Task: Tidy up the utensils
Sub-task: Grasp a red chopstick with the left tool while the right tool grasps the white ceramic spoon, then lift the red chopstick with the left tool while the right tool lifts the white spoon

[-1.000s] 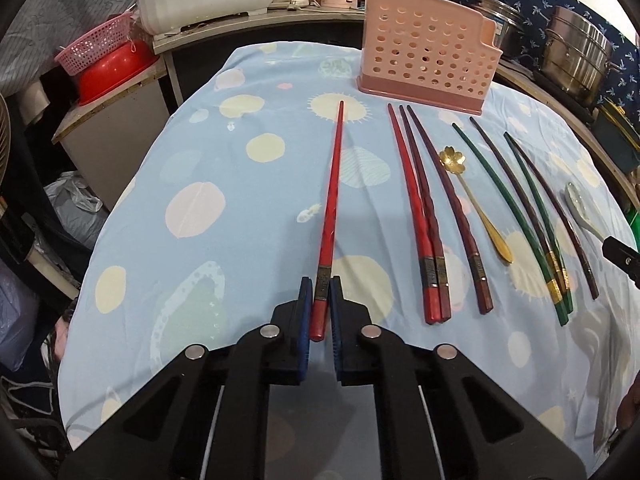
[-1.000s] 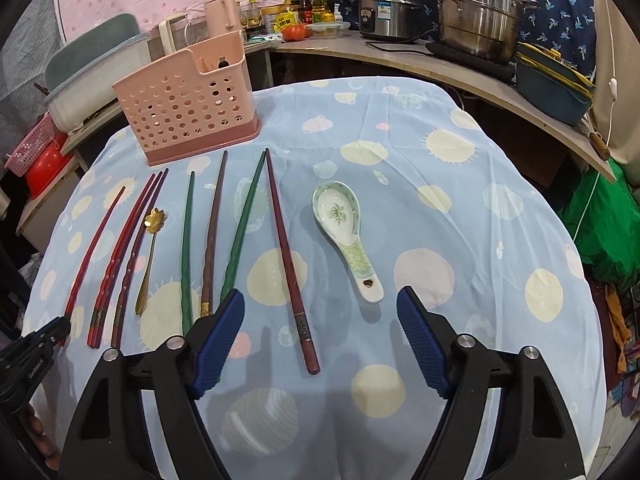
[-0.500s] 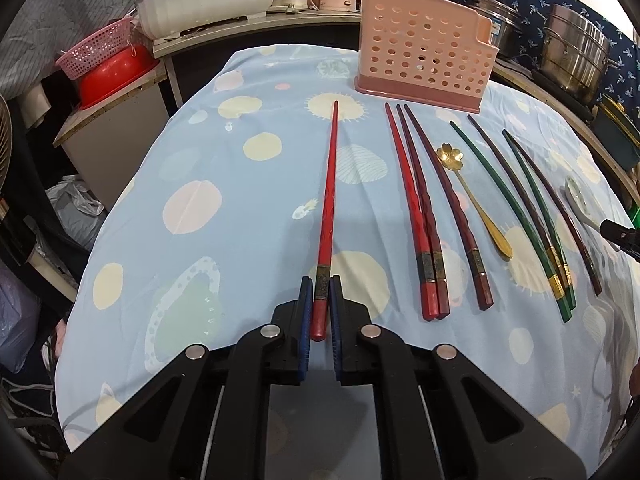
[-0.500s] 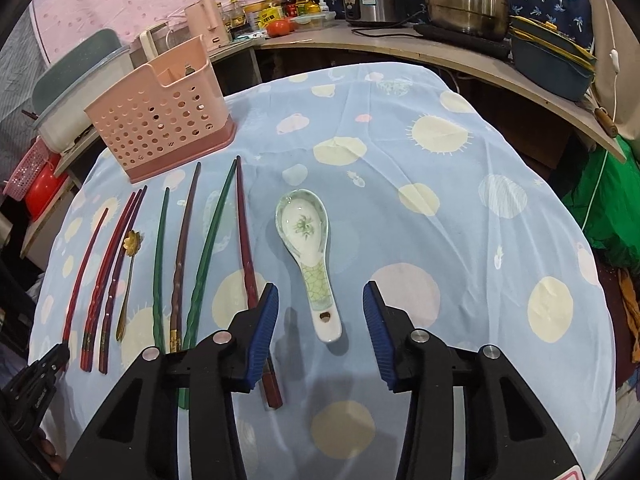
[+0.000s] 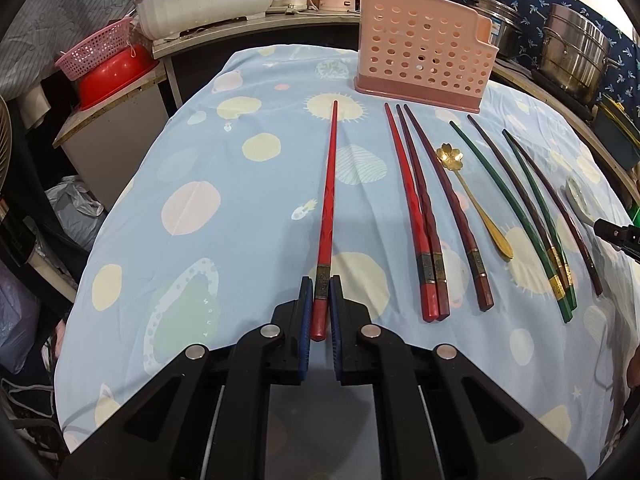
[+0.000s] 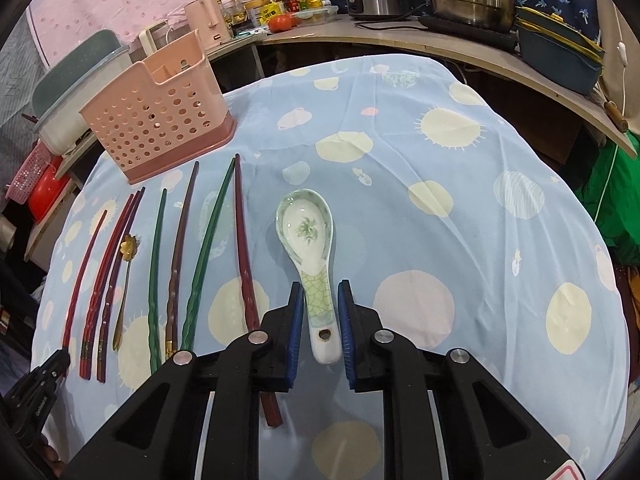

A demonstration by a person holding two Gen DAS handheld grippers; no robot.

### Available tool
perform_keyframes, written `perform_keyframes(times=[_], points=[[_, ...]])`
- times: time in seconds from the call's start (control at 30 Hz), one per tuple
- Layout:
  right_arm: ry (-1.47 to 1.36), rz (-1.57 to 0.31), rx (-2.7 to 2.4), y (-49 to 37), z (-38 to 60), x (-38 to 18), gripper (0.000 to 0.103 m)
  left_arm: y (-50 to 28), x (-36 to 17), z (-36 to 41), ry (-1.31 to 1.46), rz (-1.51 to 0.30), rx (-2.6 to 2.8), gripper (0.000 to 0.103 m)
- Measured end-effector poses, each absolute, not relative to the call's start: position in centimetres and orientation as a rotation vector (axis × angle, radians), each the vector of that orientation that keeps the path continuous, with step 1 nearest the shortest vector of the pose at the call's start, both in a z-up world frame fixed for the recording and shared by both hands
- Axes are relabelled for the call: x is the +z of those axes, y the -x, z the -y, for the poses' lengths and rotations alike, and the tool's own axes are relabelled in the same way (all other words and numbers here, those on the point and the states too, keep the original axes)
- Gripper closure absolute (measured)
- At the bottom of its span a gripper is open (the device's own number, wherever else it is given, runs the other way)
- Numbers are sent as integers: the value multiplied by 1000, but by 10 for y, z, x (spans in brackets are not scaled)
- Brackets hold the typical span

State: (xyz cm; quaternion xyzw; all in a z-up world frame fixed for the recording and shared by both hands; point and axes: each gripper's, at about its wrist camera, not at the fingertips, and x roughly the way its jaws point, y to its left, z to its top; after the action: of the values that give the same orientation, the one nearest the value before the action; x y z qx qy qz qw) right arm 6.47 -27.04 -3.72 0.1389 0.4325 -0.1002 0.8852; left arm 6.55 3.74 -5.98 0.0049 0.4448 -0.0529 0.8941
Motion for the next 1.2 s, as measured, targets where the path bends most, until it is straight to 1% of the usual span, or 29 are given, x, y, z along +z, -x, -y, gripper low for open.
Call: perform_keyframes(times=[0.1,0.47,1.0,1.2], points=[[-286,-896,-202,-63,269,-35,91,-65,-60,-37,-11,-922,-110,95],[-297,-871,-192,-44,265,-23,91,-58,-54,-37,10,-926,-124,95],[-318,-832,-171,-14,263,1,92,-41,-22,-45,27,-877,-131,101],[-321,-842,-163,-5,261,-2,92,-38,-28,-47,45,-905,-145,100]])
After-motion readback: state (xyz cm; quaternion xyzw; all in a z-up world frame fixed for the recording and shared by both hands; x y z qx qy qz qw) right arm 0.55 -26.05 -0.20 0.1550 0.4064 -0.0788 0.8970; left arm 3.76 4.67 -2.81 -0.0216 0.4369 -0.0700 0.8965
